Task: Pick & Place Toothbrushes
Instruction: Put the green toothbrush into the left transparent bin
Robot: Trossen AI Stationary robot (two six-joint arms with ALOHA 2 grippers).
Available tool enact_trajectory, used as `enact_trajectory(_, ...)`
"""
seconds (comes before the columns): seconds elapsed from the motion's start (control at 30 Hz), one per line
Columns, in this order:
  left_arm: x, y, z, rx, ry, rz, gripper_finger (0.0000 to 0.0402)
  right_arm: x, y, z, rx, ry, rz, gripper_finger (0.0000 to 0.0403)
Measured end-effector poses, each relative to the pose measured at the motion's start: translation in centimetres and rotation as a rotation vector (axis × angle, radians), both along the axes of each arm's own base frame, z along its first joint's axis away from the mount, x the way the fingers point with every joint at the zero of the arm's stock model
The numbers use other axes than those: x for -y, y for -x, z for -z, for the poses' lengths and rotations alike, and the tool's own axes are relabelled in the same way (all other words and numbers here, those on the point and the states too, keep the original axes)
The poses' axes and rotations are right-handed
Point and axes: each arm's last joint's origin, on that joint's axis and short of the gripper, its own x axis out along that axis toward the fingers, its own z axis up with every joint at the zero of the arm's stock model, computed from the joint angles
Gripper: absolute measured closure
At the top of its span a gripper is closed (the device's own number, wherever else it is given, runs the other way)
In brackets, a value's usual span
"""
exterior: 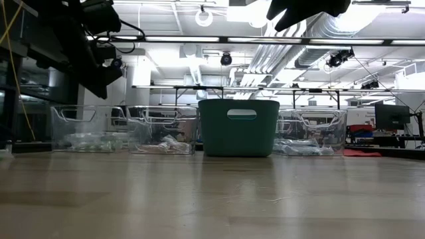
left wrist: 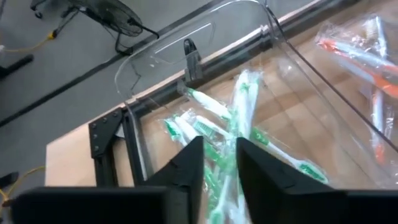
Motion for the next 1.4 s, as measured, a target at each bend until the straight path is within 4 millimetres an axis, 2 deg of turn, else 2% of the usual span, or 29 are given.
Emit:
enact_trajectory(0.17,0.1,0.0,0.0,0.048,0.030,-0.002,0.0253,0.0,0.0,0.0,-0.003,-0.007,-0.003,0.0247)
enact_trajectory(0.33,0.4,0.1,-0.5,0.034,0.040,0.120,0.0222,-0.2,0.1,0.0,-0.008,-0.018,-0.014,0.0247)
enact_trajectory(0.53,1.4,0.3,-1.5,0.008,0.088,0.507,0.0220,-0.8,0.4,0.0,-0.008,-0.017,-0.037,0.0247)
enact_trajectory(0.77,3.8,0.2,-1.1,0.069,0.311,0.987,0.0220,-1.5,0.7,0.0,-0.004,-0.012,-0.055,0.0247)
enact_trajectory(0.97,6.6,0.0,-0.4,0.022,0.478,1.134,0.0220,-1.5,0.7,0.0,0.001,-0.009,-0.048,0.0247)
enact_trajectory(1.2,10.3,-0.4,-0.4,-0.044,0.496,1.407,0.0220,-1.5,0.7,0.0,0.001,-0.008,-0.048,0.0247)
enact_trajectory(1.4,12.4,-0.8,0.2,-0.095,0.564,1.383,0.0220,-1.5,0.7,0.0,0.003,-0.011,-0.046,0.0247)
